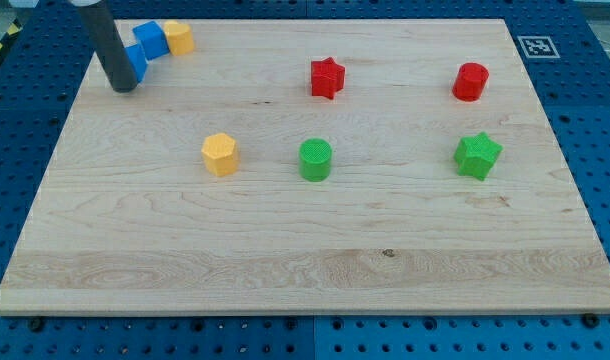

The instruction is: Move the yellow hexagon to the top left of the green circle

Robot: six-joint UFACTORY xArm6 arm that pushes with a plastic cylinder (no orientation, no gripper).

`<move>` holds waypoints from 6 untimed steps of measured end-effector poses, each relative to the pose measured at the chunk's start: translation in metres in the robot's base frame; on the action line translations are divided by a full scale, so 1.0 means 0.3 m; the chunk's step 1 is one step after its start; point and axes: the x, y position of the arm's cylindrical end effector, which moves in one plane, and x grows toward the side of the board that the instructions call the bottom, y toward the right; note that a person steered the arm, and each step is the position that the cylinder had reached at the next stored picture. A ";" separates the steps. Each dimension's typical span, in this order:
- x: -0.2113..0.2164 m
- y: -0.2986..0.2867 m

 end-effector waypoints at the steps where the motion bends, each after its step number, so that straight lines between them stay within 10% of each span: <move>1: -0.064 0.000; 6: 0.544 0.301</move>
